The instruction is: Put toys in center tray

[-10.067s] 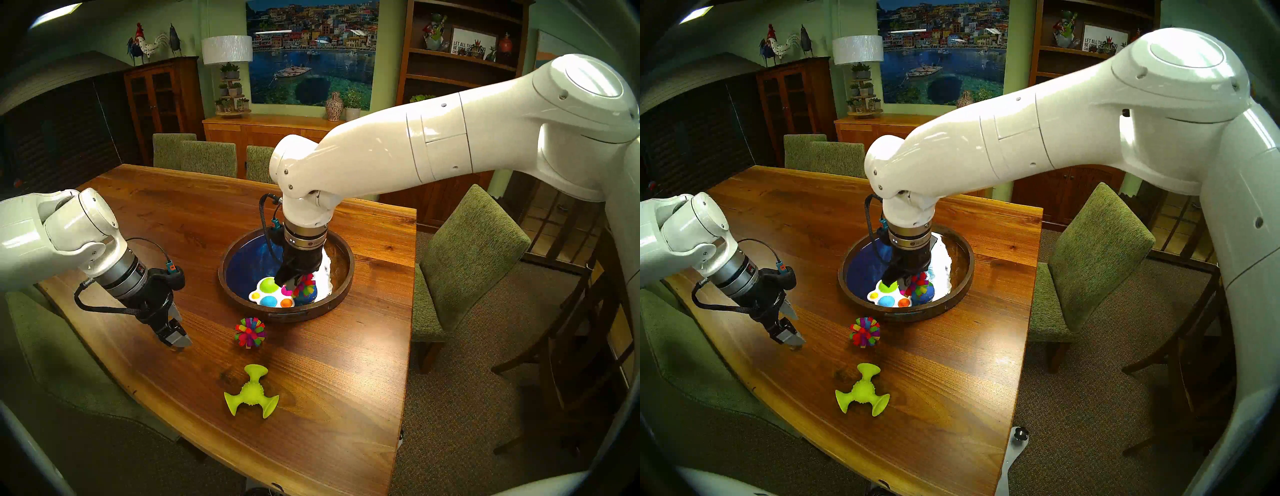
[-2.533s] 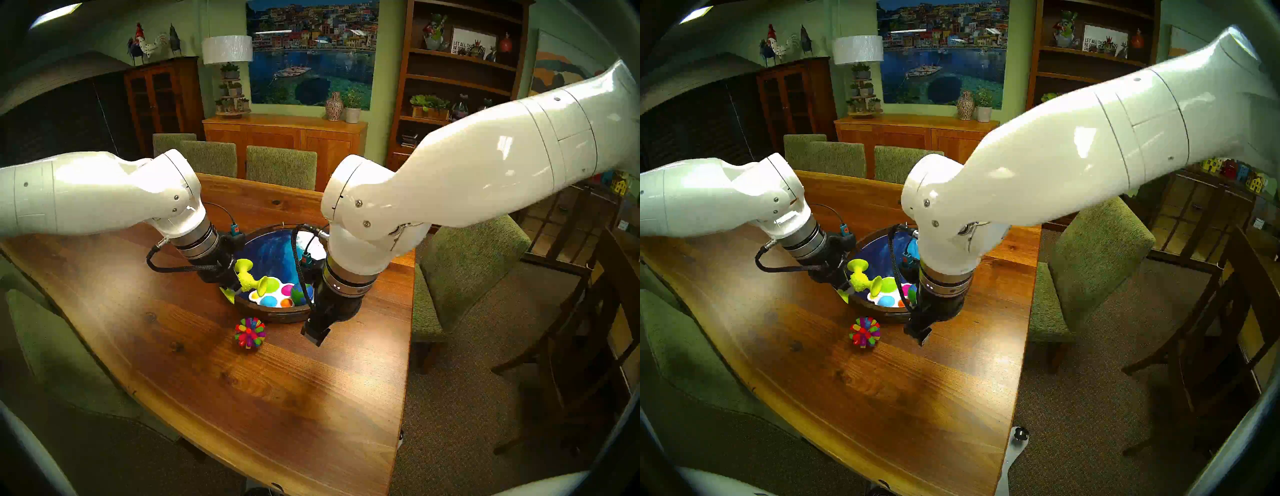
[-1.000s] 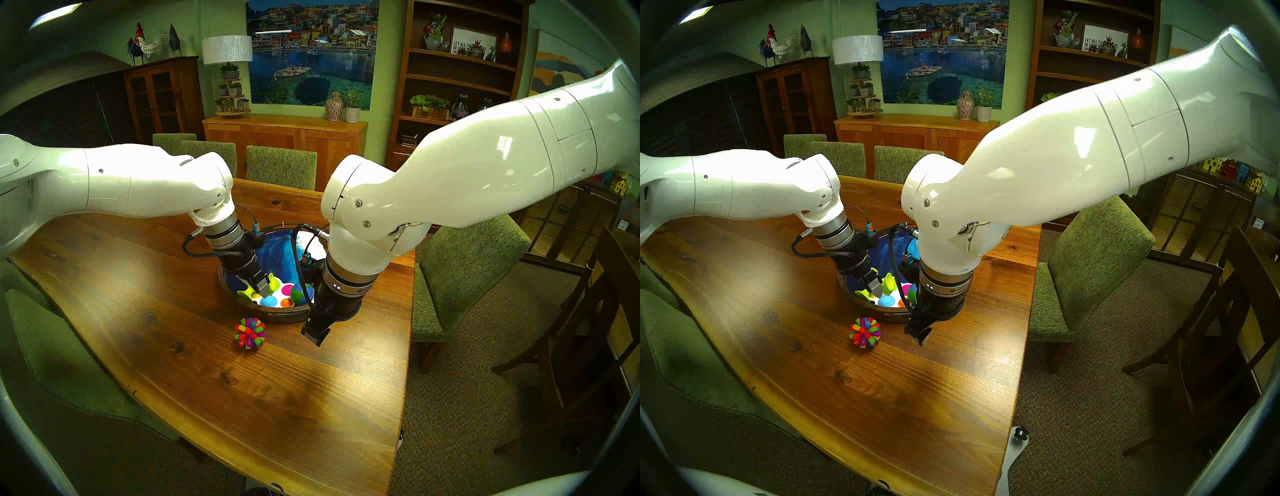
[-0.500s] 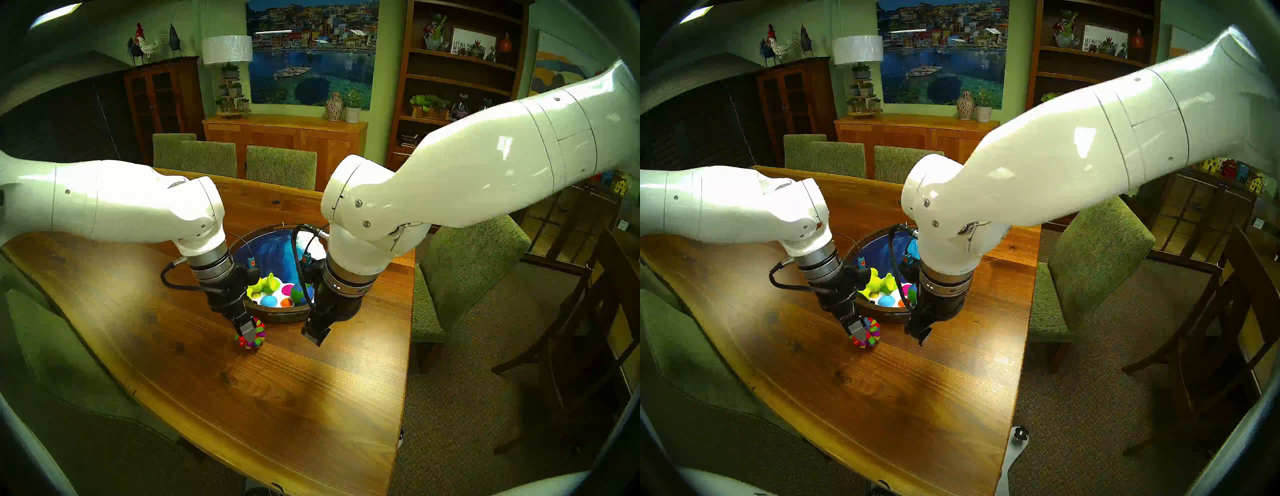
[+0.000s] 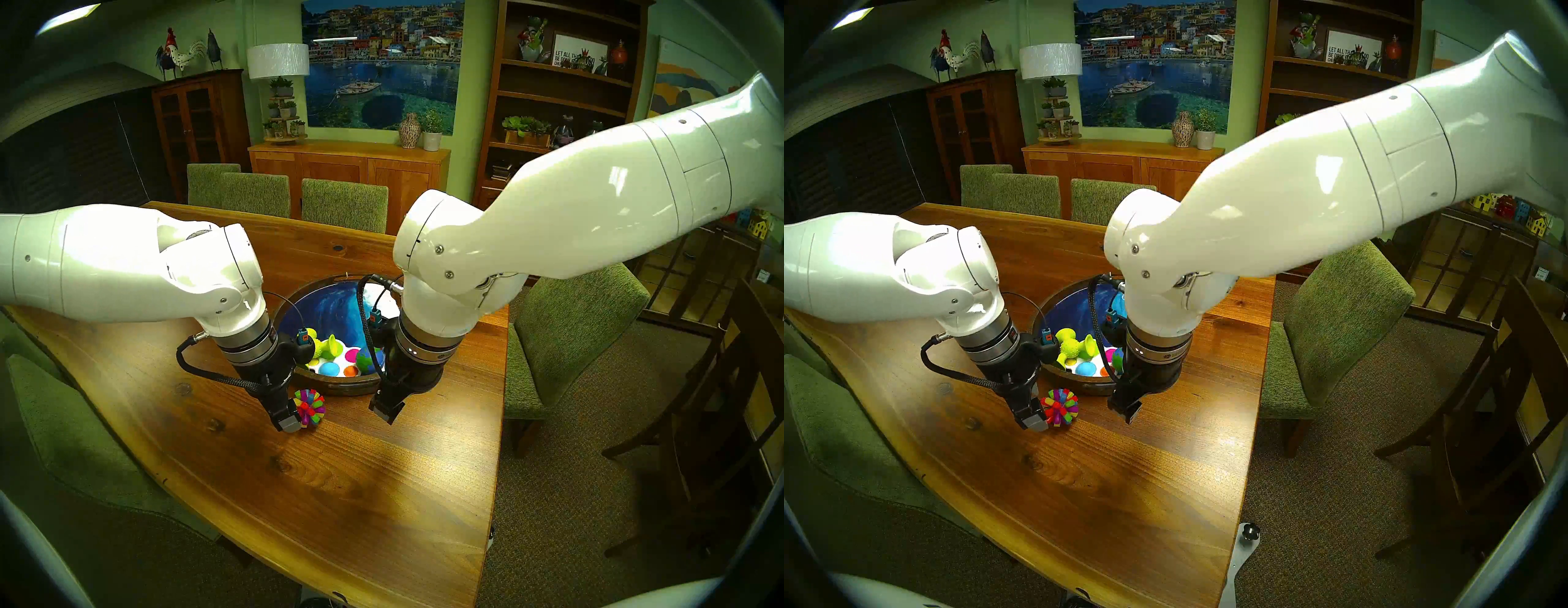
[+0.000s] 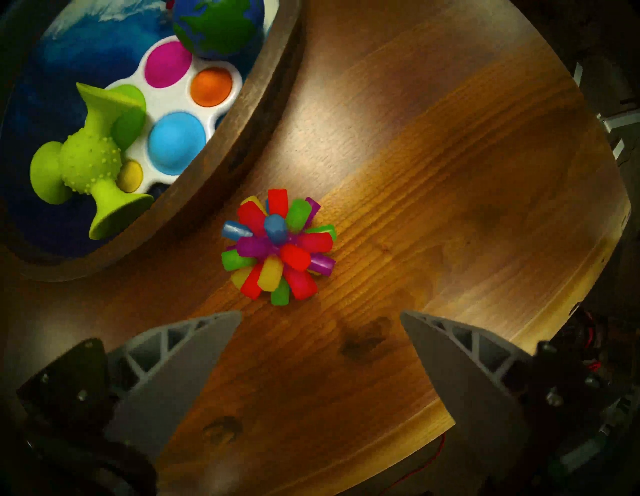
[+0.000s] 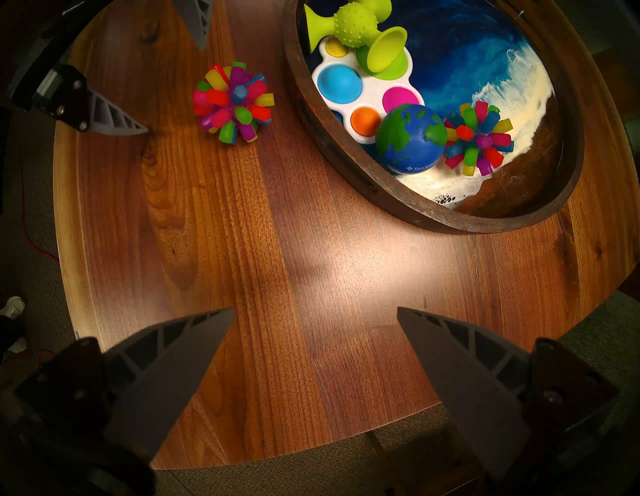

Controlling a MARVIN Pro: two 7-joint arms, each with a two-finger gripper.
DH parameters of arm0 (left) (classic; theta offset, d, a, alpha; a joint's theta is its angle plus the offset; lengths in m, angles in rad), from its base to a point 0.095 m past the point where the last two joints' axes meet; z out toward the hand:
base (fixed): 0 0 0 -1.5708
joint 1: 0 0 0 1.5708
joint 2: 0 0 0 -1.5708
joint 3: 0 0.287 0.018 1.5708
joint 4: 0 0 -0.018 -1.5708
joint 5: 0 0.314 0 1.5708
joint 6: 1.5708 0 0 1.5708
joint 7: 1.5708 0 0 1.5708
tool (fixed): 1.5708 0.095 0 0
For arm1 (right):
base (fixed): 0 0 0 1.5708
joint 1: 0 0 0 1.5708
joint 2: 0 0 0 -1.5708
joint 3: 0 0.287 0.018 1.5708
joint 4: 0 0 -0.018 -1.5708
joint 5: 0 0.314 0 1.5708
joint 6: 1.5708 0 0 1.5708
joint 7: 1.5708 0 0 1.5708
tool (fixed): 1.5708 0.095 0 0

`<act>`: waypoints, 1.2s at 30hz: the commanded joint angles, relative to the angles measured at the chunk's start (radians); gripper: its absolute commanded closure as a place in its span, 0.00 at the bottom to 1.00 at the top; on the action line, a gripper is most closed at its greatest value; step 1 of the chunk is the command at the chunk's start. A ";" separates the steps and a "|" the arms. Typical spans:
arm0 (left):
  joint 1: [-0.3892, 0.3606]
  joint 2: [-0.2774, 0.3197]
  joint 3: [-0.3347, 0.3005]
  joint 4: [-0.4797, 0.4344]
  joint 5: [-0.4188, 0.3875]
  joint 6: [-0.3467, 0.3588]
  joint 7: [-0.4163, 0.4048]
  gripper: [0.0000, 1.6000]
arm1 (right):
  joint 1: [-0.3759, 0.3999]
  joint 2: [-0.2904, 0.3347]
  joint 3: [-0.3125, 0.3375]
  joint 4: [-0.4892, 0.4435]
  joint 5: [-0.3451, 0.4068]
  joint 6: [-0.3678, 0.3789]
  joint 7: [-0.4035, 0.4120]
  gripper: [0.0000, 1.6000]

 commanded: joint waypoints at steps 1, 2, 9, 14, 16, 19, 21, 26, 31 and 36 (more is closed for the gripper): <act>-0.039 0.072 -0.031 -0.062 -0.037 0.003 0.129 0.00 | 0.020 0.009 0.017 0.003 -0.001 0.002 0.005 0.00; -0.031 0.072 -0.034 -0.063 -0.057 0.003 0.157 0.00 | 0.020 0.009 0.017 0.003 -0.001 0.002 0.005 0.00; 0.015 0.020 -0.042 0.020 -0.126 0.003 0.175 0.00 | 0.021 0.009 0.017 0.003 -0.001 0.003 0.005 0.00; 0.033 -0.010 -0.042 0.053 -0.138 -0.004 0.166 0.00 | 0.021 0.009 0.017 0.003 -0.001 0.003 0.006 0.00; 0.043 -0.022 -0.044 0.063 -0.143 -0.010 0.166 0.00 | 0.021 0.009 0.017 0.003 -0.001 0.003 0.006 0.00; 0.058 -0.043 -0.048 0.085 -0.151 -0.018 0.154 0.00 | 0.021 0.009 0.016 0.003 -0.001 0.003 0.007 0.00; 0.064 -0.054 -0.048 0.098 -0.152 -0.022 0.136 0.00 | 0.021 0.009 0.016 0.003 -0.001 0.003 0.007 0.00; 0.082 -0.075 -0.053 0.115 -0.157 -0.036 0.120 0.00 | 0.021 0.009 0.016 0.003 -0.002 0.003 0.007 0.00; 0.143 -0.120 -0.050 0.147 -0.159 -0.065 0.166 0.00 | 0.021 0.009 0.016 0.003 -0.002 0.003 0.007 0.00; 0.198 -0.140 -0.048 0.168 -0.156 -0.112 0.193 0.00 | 0.021 0.009 0.016 0.003 -0.002 0.003 0.008 0.00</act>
